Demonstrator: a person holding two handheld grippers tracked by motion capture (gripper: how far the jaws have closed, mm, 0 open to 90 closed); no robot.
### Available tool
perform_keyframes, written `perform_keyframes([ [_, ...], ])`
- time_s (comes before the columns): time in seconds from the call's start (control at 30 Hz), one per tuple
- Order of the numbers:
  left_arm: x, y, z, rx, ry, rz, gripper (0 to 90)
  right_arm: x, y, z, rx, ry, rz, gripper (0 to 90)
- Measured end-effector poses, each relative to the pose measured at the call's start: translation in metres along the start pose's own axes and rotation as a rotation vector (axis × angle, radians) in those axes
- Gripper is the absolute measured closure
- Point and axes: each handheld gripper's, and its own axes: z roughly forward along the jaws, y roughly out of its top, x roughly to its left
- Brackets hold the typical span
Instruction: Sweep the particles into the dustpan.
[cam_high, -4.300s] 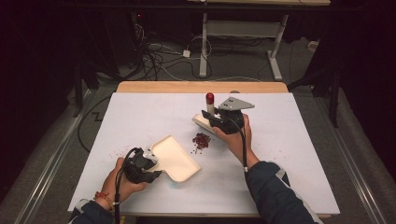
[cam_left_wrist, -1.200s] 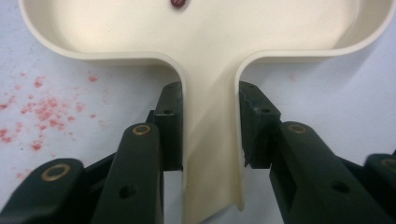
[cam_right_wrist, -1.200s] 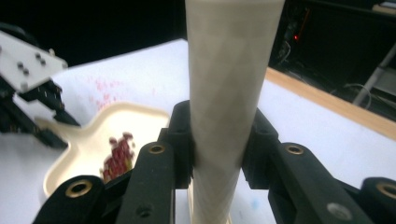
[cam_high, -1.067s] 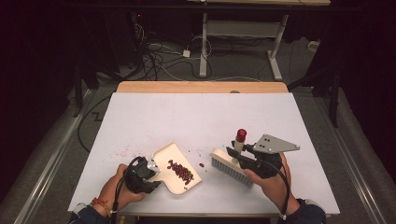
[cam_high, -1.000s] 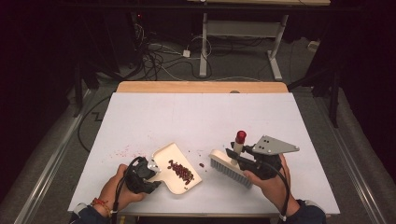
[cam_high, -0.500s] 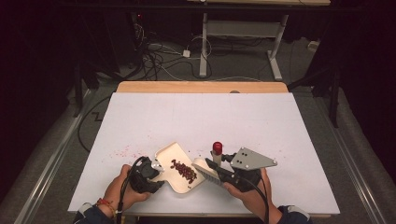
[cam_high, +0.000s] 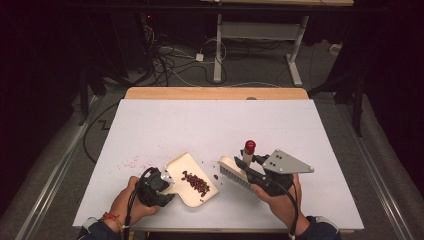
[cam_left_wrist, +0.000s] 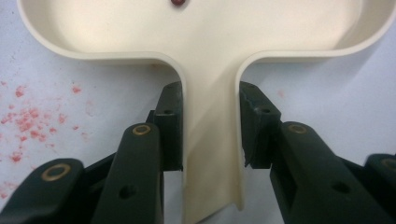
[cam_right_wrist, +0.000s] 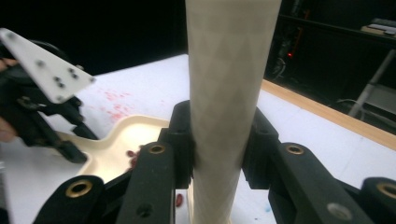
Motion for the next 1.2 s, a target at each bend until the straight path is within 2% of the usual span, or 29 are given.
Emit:
perform_keyframes([
  [0.1, 0.0, 0.0, 0.0, -0.002, 0.003, -0.004, 63.8, 0.003, -0.004, 0.008, 0.023, 0.001, -0.014, 69.7],
  [0.13, 0.0, 0.0, 0.001, -0.003, 0.004, -0.006, 63.7, 0.006, -0.006, 0.01, 0.012, 0.011, -0.012, 69.7],
  [0.17, -0.001, 0.0, 0.001, -0.005, 0.003, -0.01, 63.8, 0.009, -0.005, 0.012, 0.015, 0.023, -0.019, 69.7],
  [0.2, 0.0, 0.0, 0.001, -0.003, 0.003, -0.009, 63.7, 0.02, -0.004, 0.012, 0.016, 0.034, -0.034, 69.6],
  [0.23, -0.001, 0.0, 0.001, -0.003, 0.004, -0.009, 63.7, 0.02, -0.004, 0.012, 0.016, 0.034, -0.034, 69.6],
  [0.3, -0.001, 0.001, 0.001, -0.003, 0.008, -0.011, 63.8, 0.03, -0.004, 0.013, 0.014, 0.047, -0.034, 69.6],
  [0.37, -0.002, 0.001, 0.001, -0.004, 0.011, -0.014, 63.7, 0.038, -0.003, 0.014, -0.002, 0.044, -0.031, 69.7],
  [0.47, -0.003, 0.002, 0.001, 0.0, 0.016, -0.01, 63.7, 0.046, 0.0, 0.017, -0.018, 0.074, -0.01, 69.7],
  [0.57, -0.003, 0.002, 0.001, -0.001, 0.015, -0.01, 63.7, 0.052, 0.003, 0.019, -0.029, 0.088, -0.029, 69.7],
  [0.73, -0.002, 0.002, 0.001, -0.005, 0.011, -0.013, 63.7, 0.042, 0.006, 0.011, -0.068, 0.094, -0.013, 69.6],
  [0.77, -0.002, 0.002, 0.001, -0.005, 0.011, -0.013, 63.8, 0.036, 0.008, 0.008, -0.079, 0.083, -0.009, 69.7],
  [0.83, -0.002, 0.002, 0.001, -0.004, 0.011, -0.013, 63.8, 0.032, 0.009, 0.006, -0.081, 0.077, -0.006, 69.7],
  [0.93, -0.002, 0.002, 0.001, -0.004, 0.008, -0.014, 63.8, 0.019, 0.011, 0.005, -0.075, 0.034, -0.006, 69.7],
  [0.97, -0.002, 0.002, 0.001, -0.004, 0.007, -0.015, 63.8, 0.009, 0.011, 0.008, -0.07, -0.009, -0.015, 69.7],
  [1.07, -0.001, 0.002, 0.001, -0.004, 0.002, -0.017, 63.7, 0.001, 0.01, 0.015, -0.056, -0.037, -0.022, 69.7],
  [1.2, 0.0, 0.001, 0.001, -0.003, -0.003, -0.018, 63.7, -0.011, 0.009, 0.038, -0.044, -0.088, -0.026, 69.6],
])
